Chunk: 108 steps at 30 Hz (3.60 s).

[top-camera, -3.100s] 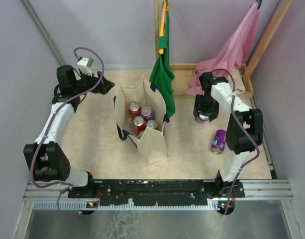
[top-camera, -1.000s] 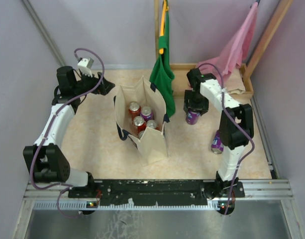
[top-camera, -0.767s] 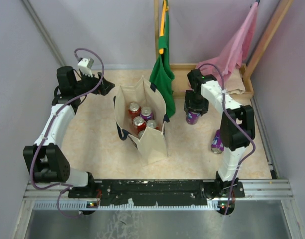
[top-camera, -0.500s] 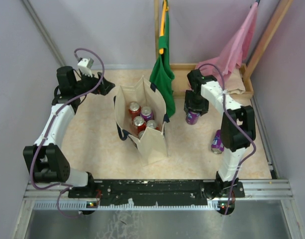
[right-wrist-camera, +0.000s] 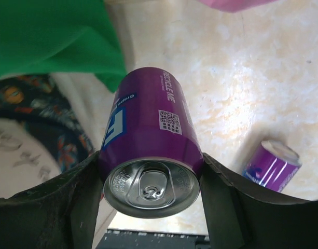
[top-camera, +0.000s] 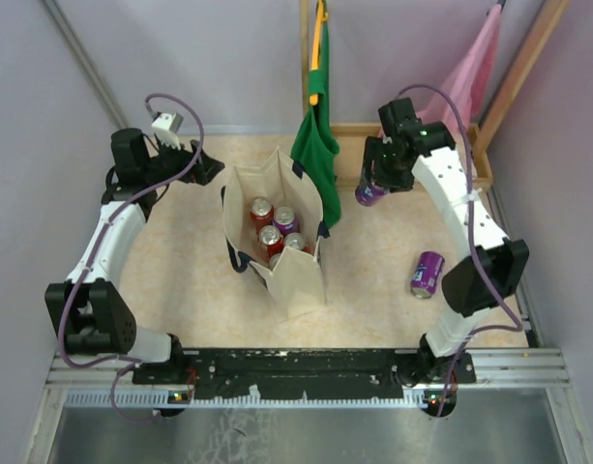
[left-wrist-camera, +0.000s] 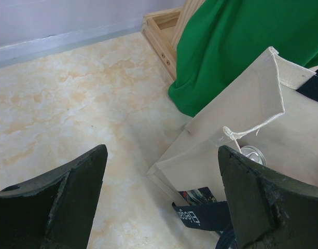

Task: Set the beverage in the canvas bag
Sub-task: Pick up the drink from the center of the board, then place the drink in the canvas bag.

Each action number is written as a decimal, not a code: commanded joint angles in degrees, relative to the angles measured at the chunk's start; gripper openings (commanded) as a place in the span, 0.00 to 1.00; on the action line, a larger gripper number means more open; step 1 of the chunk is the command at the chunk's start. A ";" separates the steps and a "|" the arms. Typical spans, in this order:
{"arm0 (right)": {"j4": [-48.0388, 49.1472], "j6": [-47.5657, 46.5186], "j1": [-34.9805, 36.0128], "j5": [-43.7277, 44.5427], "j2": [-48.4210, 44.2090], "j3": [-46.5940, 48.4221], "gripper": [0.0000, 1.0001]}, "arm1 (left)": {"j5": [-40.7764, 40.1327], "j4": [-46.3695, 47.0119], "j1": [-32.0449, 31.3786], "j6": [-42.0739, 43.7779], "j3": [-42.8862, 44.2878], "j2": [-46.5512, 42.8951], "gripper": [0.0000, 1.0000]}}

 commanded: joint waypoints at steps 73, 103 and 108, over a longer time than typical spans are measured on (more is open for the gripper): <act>-19.58 -10.83 42.79 -6.25 8.36 10.17 0.00 | -2.68 -1.48 -8.18 1.75 -6.51 -6.28 0.94; -16.86 -15.09 42.87 -6.14 7.85 -0.90 0.00 | -2.00 -1.14 -8.27 1.61 -6.35 -4.80 0.94; -13.29 -14.87 42.91 -6.57 7.86 -5.70 0.00 | -2.00 -1.15 -8.32 1.94 -6.20 -4.90 0.94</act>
